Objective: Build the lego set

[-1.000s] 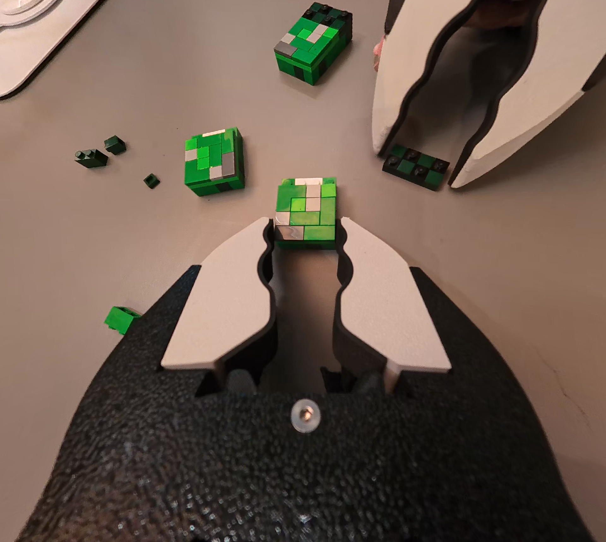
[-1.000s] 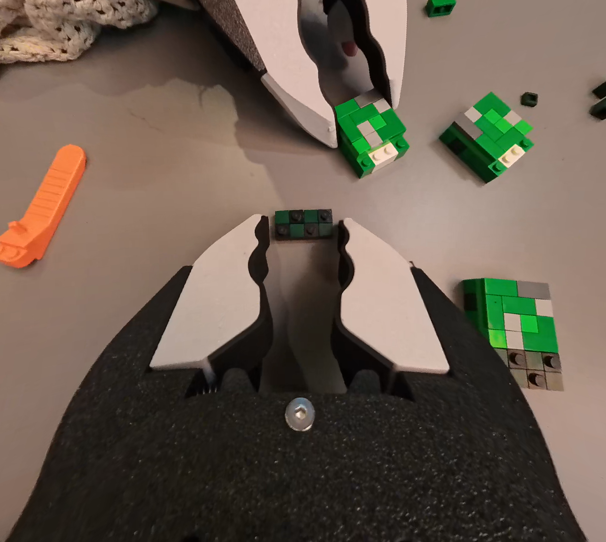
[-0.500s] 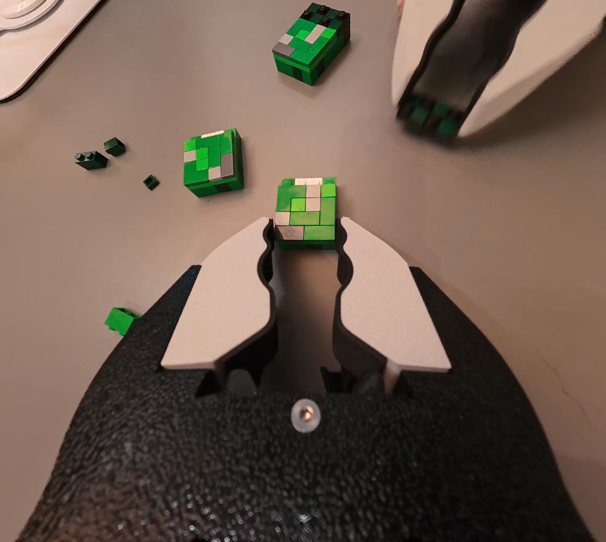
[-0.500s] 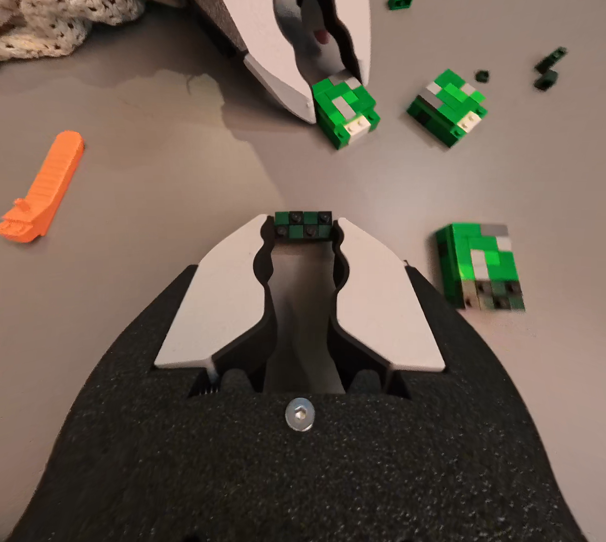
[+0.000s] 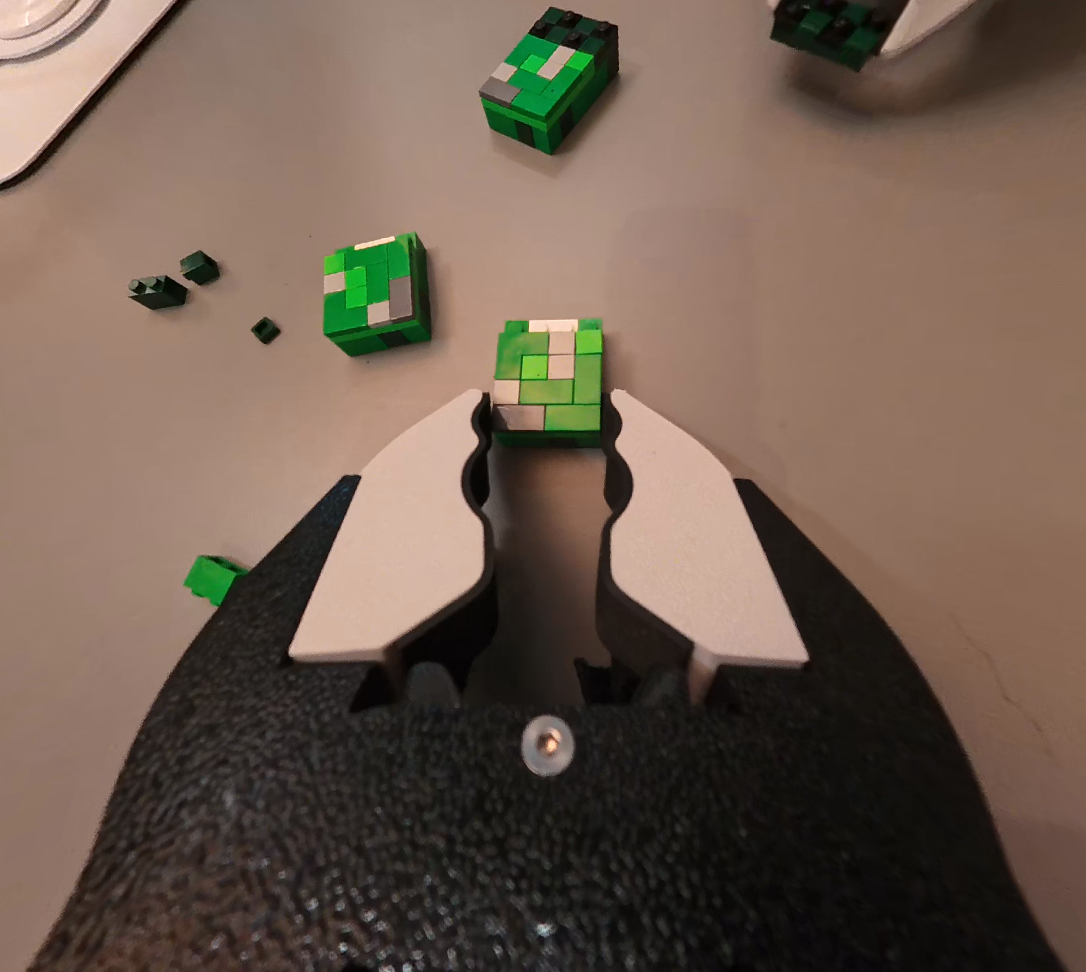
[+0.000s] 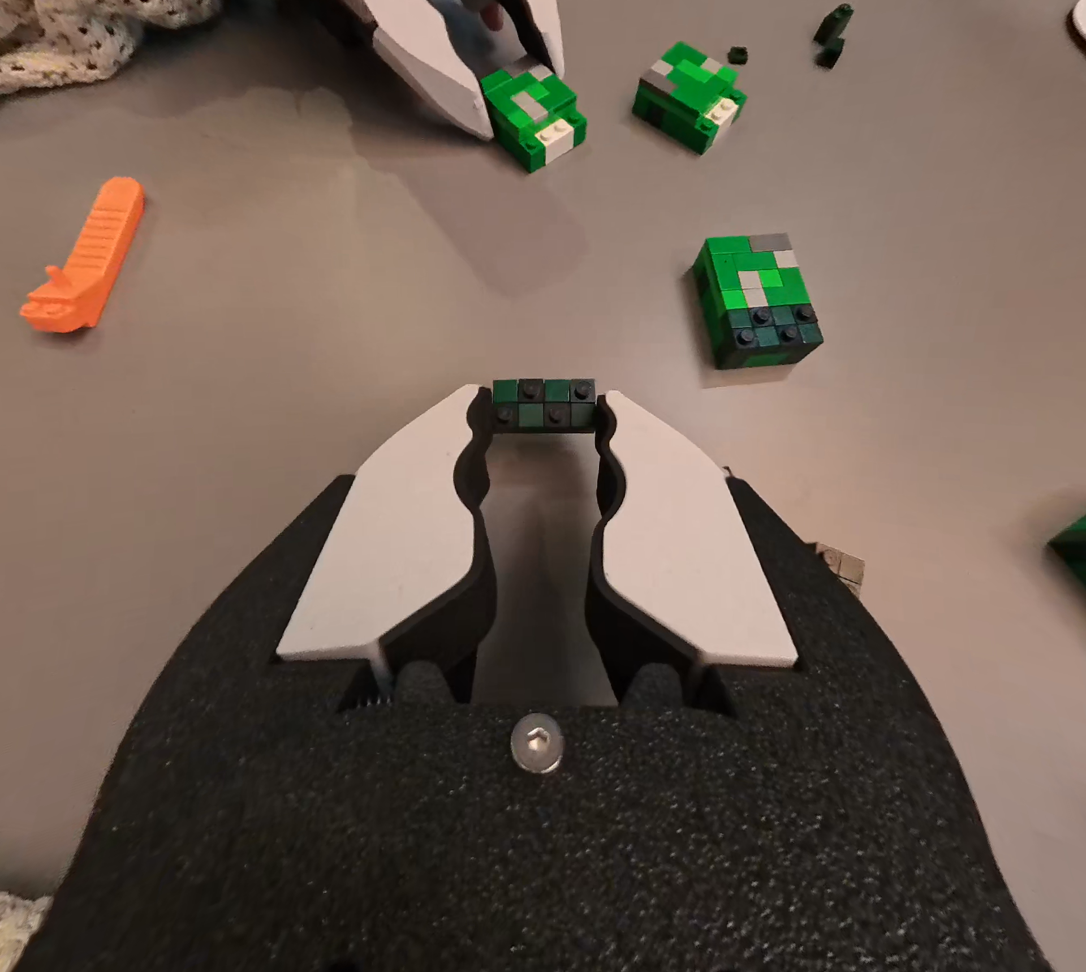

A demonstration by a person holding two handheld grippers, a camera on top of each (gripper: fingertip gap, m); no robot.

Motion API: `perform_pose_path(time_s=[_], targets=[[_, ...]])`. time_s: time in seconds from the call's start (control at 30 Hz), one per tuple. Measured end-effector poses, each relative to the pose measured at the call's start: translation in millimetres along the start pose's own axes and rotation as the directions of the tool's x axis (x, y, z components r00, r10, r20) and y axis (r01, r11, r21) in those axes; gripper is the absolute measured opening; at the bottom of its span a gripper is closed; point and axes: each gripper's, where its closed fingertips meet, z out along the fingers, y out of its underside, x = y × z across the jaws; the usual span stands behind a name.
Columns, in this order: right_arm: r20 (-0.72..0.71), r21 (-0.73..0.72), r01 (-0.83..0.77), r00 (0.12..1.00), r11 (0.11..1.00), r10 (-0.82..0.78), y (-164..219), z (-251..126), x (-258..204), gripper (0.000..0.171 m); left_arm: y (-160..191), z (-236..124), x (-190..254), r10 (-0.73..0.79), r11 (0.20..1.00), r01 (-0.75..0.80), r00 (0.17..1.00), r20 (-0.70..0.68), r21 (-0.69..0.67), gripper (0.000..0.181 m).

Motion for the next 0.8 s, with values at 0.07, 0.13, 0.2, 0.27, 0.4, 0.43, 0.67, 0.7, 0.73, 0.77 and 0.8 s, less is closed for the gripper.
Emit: perform_pose_path(time_s=[0.07,0.13,0.2,0.27,0.4,0.43,0.67,0.7,0.73,0.77,0.8], targets=[[0.001,-0.006,0.018,1.0,1.0,-0.018,0.7,1.5,-1.8,0.033,0.0,-0.1,0.0,0.001,1.0,-0.001,1.0,0.0,0.0,0.035],[0.001,-0.012,0.032,0.999,0.999,-0.032,1.2,2.7,-2.7,0.033,-0.2,-0.4,0.4,0.006,1.0,-0.006,1.0,0.001,0.002,0.035],[0.003,-0.015,0.037,0.999,0.999,-0.037,1.7,3.5,-3.3,0.033,-1.0,-1.0,0.9,0.021,1.0,-0.021,1.0,0.009,0.009,0.035],[0.006,-0.014,0.039,0.999,0.999,-0.039,1.7,3.8,-3.7,0.033,-2.4,-1.0,-0.2,0.03,0.999,-0.031,0.999,0.037,0.014,0.035],[0.021,-0.009,0.031,0.999,0.999,-0.031,1.0,6.0,-5.5,0.033,-10.6,5.1,13.7,0.074,0.997,-0.074,0.997,0.0,0.024,0.035],[0.027,-0.011,0.028,0.999,1.0,-0.027,1.5,6.9,-6.2,0.033,-13.1,7.8,18.7,0.097,0.995,-0.097,0.995,-0.015,0.017,0.035],[0.05,-0.019,0.014,0.999,1.0,-0.013,4.5,9.8,-8.3,0.033,-41.3,20.9,55.7,0.213,0.977,-0.208,0.961,-0.174,0.046,0.035],[0.055,-0.013,0.01,0.998,1.0,-0.009,3.7,9.6,-8.8,0.033,-44.0,21.4,60.9,0.216,0.976,-0.209,0.955,-0.204,0.057,0.035],[0.06,-0.007,0.006,0.998,1.0,-0.006,2.8,9.4,-9.3,0.033,-45.6,21.9,64.8,0.22,0.975,-0.21,0.949,-0.226,0.065,0.035],[0.065,0.001,0.003,0.998,1.0,-0.003,1.8,9.0,-10.0,0.033,-46.0,22.2,68.3,0.221,0.975,-0.211,0.944,-0.245,0.067,0.035],[0.069,0.008,0.001,0.998,1.0,-0.002,0.6,9.0,-10.6,0.033,-45.6,22.2,71.5,0.222,0.975,-0.212,0.939,-0.263,0.066,0.035]])
